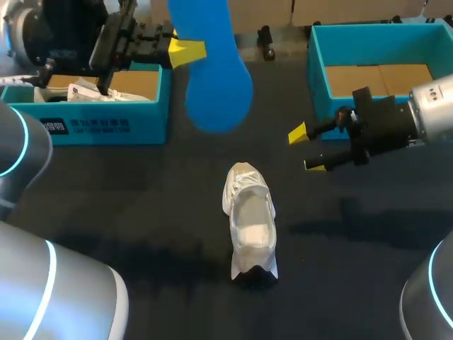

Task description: Take the shoe out of the shoebox, open the shoe tongue, remove and reinsert the insole, then place the shoe into the shoebox

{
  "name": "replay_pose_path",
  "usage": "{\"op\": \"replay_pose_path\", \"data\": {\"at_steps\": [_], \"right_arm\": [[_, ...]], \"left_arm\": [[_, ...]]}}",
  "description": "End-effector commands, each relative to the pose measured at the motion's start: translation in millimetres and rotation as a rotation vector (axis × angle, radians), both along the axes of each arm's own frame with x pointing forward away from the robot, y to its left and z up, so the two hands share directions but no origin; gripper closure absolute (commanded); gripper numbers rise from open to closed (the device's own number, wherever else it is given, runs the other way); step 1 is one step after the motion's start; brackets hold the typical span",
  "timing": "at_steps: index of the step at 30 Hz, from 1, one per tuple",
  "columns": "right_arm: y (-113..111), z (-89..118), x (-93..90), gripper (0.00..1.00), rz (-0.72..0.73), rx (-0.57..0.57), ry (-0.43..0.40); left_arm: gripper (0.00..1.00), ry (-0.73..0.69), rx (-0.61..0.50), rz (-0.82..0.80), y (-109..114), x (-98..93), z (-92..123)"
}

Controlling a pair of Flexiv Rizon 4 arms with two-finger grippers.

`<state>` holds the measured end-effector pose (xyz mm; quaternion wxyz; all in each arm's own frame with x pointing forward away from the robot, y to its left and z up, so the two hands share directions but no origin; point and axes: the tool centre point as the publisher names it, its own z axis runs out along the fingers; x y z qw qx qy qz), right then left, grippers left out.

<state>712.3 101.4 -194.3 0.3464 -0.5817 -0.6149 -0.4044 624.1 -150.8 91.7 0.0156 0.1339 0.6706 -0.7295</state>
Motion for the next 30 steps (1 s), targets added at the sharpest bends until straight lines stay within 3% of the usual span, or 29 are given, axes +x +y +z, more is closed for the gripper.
{"op": "replay_pose_path", "data": {"at_steps": [1, 15, 20, 30], "right_arm": [[1.2, -0.5, 0.2, 0.0, -0.001, 0.0, 0.0], [1.2, -0.5, 0.2, 0.0, -0.001, 0.0, 0.0], [-3.9, 9.0, 3.8, 0.0, -0.027, 0.074, -0.037], [-10.8, 27.3, 10.9, 0.0, -0.034, 0.152, -0.069]], "left_arm": [[1.0, -0.759, -0.146, -0.01, -9.3, 21.2, -2.3], [1.0, -0.759, -0.146, -0.01, -9.3, 21.2, -2.3], [1.0, -0.944, -0.247, 0.023, -2.6, 25.8, -12.8], [1.0, -1.372, -0.313, -0.017, -2.5, 38.2, -57.3]]}}
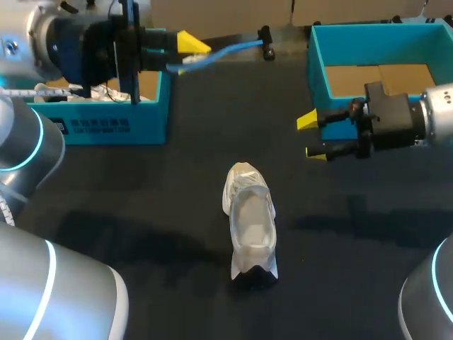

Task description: Take the shoe out of the shoebox, open the shoe tongue, remove and reinsert the insole, then place the shoe into the shoebox

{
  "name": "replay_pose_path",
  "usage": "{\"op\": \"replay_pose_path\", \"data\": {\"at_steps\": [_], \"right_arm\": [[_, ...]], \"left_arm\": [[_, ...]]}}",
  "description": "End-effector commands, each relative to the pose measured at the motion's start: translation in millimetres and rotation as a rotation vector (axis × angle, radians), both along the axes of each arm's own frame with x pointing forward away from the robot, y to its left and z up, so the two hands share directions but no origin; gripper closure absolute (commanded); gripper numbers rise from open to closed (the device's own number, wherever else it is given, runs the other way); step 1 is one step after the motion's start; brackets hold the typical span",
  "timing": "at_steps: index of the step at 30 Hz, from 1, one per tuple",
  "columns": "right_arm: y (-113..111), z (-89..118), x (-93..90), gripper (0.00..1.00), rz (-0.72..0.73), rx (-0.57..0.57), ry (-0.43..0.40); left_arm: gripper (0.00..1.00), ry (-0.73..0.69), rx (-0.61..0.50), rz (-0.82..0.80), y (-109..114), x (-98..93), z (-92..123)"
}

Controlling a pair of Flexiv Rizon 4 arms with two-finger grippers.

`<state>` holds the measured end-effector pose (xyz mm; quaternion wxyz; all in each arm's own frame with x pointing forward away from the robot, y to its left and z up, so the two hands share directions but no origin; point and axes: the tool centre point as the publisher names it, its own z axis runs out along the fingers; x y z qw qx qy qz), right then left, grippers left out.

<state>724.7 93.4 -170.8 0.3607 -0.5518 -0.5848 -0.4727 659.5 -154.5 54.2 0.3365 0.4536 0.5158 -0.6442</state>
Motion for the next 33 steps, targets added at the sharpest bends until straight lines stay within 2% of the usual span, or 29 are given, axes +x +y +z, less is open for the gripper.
{"op": "replay_pose_path", "data": {"at_steps": [1, 3, 17, 18, 26, 33], "right_arm": [[-3.4, 4.6, -0.9, 0.0, 0.0, 0.021, -0.005], [-4.8, 5.5, -0.5, 0.0, -0.021, 0.029, 0.01], [-4.8, 5.5, -0.5, 0.0, -0.021, 0.029, 0.01], [-4.8, 5.5, -0.5, 0.0, -0.021, 0.029, 0.01], [-4.8, 5.5, -0.5, 0.0, -0.021, 0.029, 0.01], [-4.8, 5.5, -0.5, 0.0, -0.021, 0.029, 0.01]], "left_arm": [[1.0, -0.476, -0.107, -0.036, 0.6, 2.4, -26.7], [1.0, -0.605, -0.112, -0.059, 0.7, 3.5, -39.0], [1.0, -0.605, -0.112, -0.059, 0.7, 3.5, -39.0], [1.0, -0.593, -0.122, -0.059, -3.3, 4.1, -43.0], [1.0, -0.572, 0.023, 0.062, -16.8, 24.5, -108.2], [1.0, -0.636, 0.069, 0.16, -19.4, 34.8, -136.7]]}}
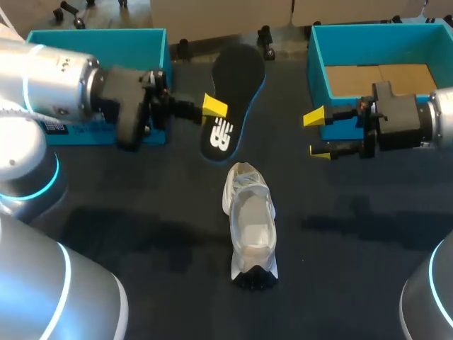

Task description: Take the shoe out of the shoebox, open the shoe tongue, remove and reinsert the insole, then place the shoe into the shoebox

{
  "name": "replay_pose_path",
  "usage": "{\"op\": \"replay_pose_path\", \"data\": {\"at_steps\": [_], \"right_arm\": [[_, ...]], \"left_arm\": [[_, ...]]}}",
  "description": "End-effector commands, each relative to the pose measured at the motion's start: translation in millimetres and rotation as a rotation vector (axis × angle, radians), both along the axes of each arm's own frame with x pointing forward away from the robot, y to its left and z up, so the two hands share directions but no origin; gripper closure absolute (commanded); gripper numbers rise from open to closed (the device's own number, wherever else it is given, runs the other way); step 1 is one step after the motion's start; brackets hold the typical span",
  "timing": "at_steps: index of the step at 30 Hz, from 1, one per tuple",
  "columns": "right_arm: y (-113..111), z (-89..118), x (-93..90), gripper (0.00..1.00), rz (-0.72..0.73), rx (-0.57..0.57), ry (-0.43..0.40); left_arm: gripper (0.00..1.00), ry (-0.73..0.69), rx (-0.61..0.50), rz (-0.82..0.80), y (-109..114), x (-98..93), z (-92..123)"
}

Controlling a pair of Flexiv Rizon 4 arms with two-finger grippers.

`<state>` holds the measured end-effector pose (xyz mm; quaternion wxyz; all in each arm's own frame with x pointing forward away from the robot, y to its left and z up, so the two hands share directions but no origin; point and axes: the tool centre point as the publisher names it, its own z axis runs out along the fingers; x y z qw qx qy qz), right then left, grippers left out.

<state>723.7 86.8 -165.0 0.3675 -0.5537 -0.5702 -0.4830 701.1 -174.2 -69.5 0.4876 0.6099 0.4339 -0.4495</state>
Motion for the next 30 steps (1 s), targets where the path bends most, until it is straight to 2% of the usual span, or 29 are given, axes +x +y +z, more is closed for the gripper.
{"op": "replay_pose_path", "data": {"at_steps": [1, 5, 13, 24, 30], "right_arm": [[1.8, -0.3, 0.6, 0.0, -0.001, -0.003, 0.001], [1.8, -0.3, 0.6, 0.0, -0.001, -0.003, 0.001], [1.8, -0.3, 0.6, 0.0, -0.001, -0.003, 0.001], [1.8, -0.3, 0.6, 0.0, -0.001, -0.003, 0.001], [14.2, -6.1, 15.1, 0.0, 0.014, 0.009, -0.005]], "left_arm": [[1.0, -0.045, -0.01, 0.08, 0.1, -5.2, -17.2], [1.0, -0.079, 0.008, 0.133, 1.7, 0.0, -34.0], [1.0, -0.044, 0.043, 0.208, 9.5, 7.2, -61.6], [1.0, -0.081, -0.014, 0.219, 10.3, 4.8, -72.0], [1.0, -0.081, -0.029, 0.257, 12.1, 4.4, -78.7]]}}
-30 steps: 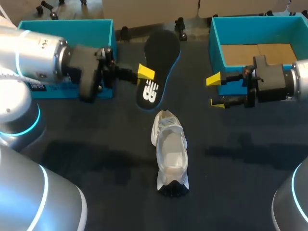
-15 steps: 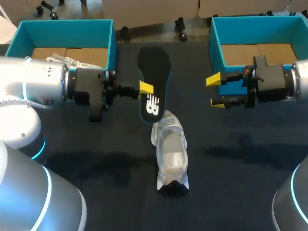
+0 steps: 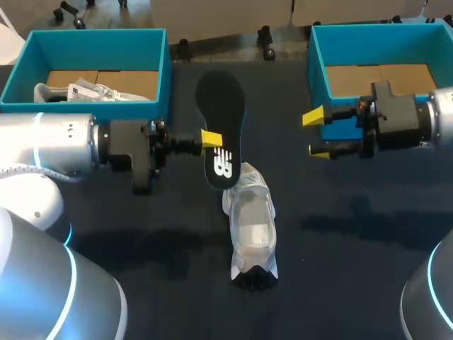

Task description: Take the shoe out of the shoebox, open the shoe tongue, remove and reinsert the insole, then place the shoe into the shoebox

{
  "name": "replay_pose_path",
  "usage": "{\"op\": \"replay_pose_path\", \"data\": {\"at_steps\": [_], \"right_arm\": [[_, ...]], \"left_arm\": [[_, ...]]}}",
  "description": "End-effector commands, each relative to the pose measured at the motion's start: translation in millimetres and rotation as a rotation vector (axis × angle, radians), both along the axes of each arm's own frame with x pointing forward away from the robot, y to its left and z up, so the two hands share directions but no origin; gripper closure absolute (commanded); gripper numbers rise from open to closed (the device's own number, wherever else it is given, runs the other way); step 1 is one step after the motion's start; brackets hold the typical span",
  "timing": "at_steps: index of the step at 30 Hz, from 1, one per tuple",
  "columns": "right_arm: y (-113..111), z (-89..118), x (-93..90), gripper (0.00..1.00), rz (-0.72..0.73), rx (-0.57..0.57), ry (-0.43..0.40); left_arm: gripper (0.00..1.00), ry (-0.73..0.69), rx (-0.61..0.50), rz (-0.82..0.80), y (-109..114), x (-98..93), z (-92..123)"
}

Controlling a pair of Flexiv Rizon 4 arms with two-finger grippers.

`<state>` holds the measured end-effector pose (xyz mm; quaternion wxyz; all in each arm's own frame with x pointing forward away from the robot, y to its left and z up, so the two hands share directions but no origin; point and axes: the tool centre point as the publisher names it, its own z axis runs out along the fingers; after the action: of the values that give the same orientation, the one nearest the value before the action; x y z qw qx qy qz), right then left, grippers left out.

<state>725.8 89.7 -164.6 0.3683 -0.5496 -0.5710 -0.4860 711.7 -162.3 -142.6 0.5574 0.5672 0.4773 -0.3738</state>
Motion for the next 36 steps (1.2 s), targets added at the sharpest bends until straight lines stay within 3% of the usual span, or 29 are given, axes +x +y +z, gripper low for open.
{"op": "replay_pose_path", "data": {"at_steps": [1, 7, 17, 36], "right_arm": [[13.3, -7.4, 15.7, 0.0, 0.012, 0.002, 0.002], [22.6, -9.2, 28.8, 0.0, 0.024, -0.003, 0.0], [30.9, -8.2, 33.6, 0.0, 0.023, -0.02, -0.03], [70.8, -7.5, 12.6, 0.0, 0.03, -0.014, 0.045]], "left_arm": [[1.0, -0.013, -0.004, 0.032, -0.3, -6.6, -7.3], [1.0, -0.017, 0.008, 0.05, -2.7, -9.2, -15.6], [1.0, 0.011, 0.017, 0.071, -6.1, -12.8, -28.2], [1.0, 0.015, 0.024, 0.064, -11.5, -11.9, -32.4]]}}
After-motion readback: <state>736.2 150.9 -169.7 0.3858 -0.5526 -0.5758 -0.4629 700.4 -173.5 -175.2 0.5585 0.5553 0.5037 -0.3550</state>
